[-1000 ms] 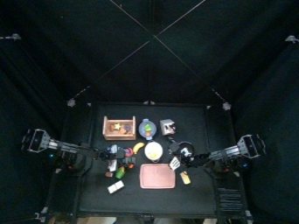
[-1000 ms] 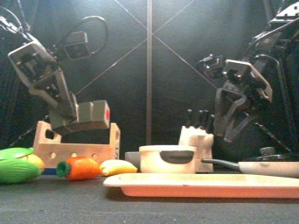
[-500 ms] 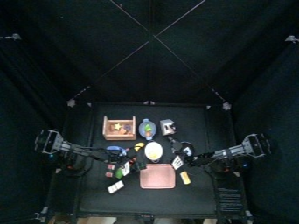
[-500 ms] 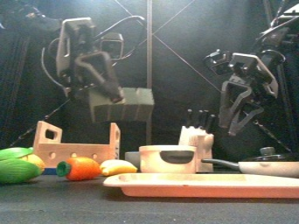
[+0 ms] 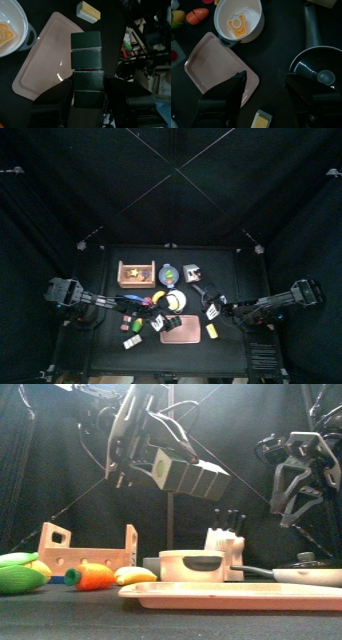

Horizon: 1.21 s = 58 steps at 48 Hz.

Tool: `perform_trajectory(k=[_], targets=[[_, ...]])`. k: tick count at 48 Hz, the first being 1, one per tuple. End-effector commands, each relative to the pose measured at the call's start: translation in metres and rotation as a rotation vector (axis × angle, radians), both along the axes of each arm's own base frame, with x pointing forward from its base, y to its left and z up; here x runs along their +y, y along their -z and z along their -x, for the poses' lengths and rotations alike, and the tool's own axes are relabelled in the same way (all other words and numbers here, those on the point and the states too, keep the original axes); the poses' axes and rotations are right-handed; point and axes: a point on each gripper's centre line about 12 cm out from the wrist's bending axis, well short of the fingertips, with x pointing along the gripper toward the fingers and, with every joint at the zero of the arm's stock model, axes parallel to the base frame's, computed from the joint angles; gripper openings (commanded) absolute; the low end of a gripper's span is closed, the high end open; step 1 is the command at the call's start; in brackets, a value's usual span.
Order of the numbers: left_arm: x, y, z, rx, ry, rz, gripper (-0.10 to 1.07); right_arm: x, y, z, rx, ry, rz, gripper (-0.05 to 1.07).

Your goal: Place green sushi roll in plate

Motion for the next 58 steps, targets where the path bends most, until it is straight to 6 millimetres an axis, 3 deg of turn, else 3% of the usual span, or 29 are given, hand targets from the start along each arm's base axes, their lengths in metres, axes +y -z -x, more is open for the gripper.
perform_trajectory(k=[1, 18, 29, 40, 50, 58], targets=[[0.002, -0.012, -0.009, -0.04, -0.025, 0.021, 0.69, 0.003, -0.009, 0.0, -0.038, -0.009, -0.016, 0.88], [0.012, -0.004, -0.02, -0.12, -0.163, 0.056, 0.68, 0.012, -0.012, -0.001, -0.045, -0.023, -0.055, 0.88], [0.012, 0.019, -0.023, -0.076, -0.219, 0.1, 0.68, 0.014, -0.013, -0.001, -0.044, -0.018, -0.074, 0.88], [0.019, 0.006, -0.025, -0.141, -0.256, 0.09, 0.68, 0.018, -0.016, -0.002, -0.051, -0.02, -0.105, 0.88], [0.02, 0.009, -0.025, -0.127, -0.259, 0.096, 0.68, 0.022, -0.017, -0.002, -0.051, -0.019, -0.126, 0.88], [0.034, 0.012, -0.023, -0.117, -0.284, 0.089, 0.68, 0.023, -0.022, -0.005, -0.065, -0.022, -0.133, 0.88]])
